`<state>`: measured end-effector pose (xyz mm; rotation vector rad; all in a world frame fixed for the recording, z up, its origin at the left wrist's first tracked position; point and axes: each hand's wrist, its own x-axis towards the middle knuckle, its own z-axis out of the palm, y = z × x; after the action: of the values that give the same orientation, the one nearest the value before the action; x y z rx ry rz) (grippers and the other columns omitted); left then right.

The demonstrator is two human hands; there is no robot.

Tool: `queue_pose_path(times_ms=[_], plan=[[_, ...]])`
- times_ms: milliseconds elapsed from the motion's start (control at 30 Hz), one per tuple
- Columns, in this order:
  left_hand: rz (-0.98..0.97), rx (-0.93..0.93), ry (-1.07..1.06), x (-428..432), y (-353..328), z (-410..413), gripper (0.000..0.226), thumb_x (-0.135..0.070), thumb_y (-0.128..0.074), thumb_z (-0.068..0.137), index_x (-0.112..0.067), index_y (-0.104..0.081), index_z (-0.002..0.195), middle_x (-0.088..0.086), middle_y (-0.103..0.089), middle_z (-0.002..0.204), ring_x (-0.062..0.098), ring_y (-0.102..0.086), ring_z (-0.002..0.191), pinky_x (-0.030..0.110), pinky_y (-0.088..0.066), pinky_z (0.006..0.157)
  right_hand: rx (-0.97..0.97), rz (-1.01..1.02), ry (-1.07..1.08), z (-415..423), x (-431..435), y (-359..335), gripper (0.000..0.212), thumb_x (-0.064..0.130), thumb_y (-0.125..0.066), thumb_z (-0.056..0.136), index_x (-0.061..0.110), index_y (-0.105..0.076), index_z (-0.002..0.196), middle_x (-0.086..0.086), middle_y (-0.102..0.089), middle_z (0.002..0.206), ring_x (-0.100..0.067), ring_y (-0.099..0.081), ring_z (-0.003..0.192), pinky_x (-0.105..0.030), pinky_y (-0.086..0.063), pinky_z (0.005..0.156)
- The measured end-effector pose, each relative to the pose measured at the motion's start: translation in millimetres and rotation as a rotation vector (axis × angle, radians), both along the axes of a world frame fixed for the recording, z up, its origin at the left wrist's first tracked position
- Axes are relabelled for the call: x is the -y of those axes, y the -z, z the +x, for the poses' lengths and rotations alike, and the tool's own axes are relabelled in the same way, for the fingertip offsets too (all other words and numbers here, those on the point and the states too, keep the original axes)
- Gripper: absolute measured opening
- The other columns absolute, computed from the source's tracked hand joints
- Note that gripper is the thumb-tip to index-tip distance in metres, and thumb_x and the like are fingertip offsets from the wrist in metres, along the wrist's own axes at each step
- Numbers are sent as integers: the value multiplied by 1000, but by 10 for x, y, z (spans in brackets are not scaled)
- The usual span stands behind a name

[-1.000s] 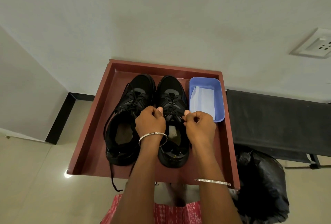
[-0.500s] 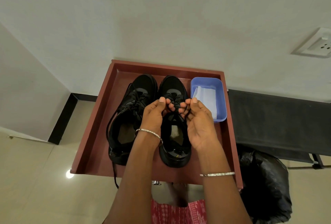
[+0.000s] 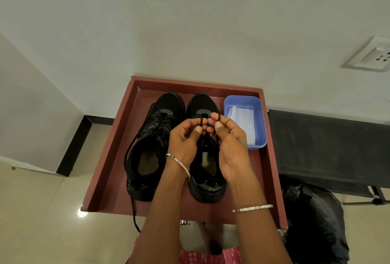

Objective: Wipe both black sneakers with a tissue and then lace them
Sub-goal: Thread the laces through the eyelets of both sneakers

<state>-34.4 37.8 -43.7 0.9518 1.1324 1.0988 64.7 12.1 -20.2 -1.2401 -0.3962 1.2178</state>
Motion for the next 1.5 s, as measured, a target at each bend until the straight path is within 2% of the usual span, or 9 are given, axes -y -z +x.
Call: queue_pose_path(times_ms=[133,267,433,600,800,967,1133,1367,1500], plan=[[12,42,-6,-11,21,-4,23,5,-61,93,-13,-75,99,9,-77,101,20,-73,98,29,-58,89,56,8,17,28,-3,44,22,4,-56,99,4,-70,116,-12,-74,109,-17,-70,94,-26,-57,86],[26,25,-16,-14,16,14,19,4,-70,87,-14,-76,90,9,-78,92,22,-75,90,31,-59,83,92,-24,45,41,15,70,17,4,-65,93,4,-73,109,-9,-77,97,-17,-72,87,-26,-58,83],[-54,-42,-106,-12,19,-3,22,-7,-80,82,-10,-59,88,9,-77,80,22,-76,81,32,-57,73,266,-86,151,51,21,99,18,12,-78,85,3,-71,99,-7,-76,77,-19,-75,75,-36,-61,82],[-72,52,-11,-2,0,-14,9,-7,-73,88,-15,-74,91,9,-76,81,22,-70,83,32,-51,75,281,-154,172,41,1,110,29,22,-84,79,11,-63,95,-1,-75,71,-12,-74,70,-36,-61,81],[-128,121,86,-8,-59,-58,12,-8,-70,89,-16,-77,94,5,-76,81,13,-69,80,23,-47,70,88,-63,103,32,1,98,11,11,-78,82,4,-76,91,-13,-75,78,-19,-70,71,-34,-61,81],[-219,143,43,-40,-64,-72,26,-9,-74,85,-13,-71,110,-1,-74,71,10,-67,71,28,-46,71,129,-18,-120,110,-1,96,13,17,-71,90,8,-78,95,-12,-75,85,-21,-71,83,-40,-58,89],[-244,144,-7,-21,-76,-66,10,-9,-76,83,-17,-77,89,4,-70,75,12,-61,67,25,-46,63,150,11,-227,182,19,70,19,19,-72,89,5,-76,100,-11,-74,84,-25,-70,86,-39,-59,88],[-124,58,69,-17,-82,-40,9,-7,-68,91,-14,-63,89,4,-70,74,9,-65,63,19,-48,56,275,-40,-67,32,-83,178,14,20,-63,98,8,-70,98,-3,-67,76,-8,-57,64,-31,-56,73],[142,-165,185,-25,-50,-40,9,0,-63,94,-7,-57,92,19,-65,81,12,-64,65,21,-50,60,307,-136,23,19,-153,258,19,29,-64,97,13,-72,90,-2,-68,78,-8,-56,65,-28,-50,66]])
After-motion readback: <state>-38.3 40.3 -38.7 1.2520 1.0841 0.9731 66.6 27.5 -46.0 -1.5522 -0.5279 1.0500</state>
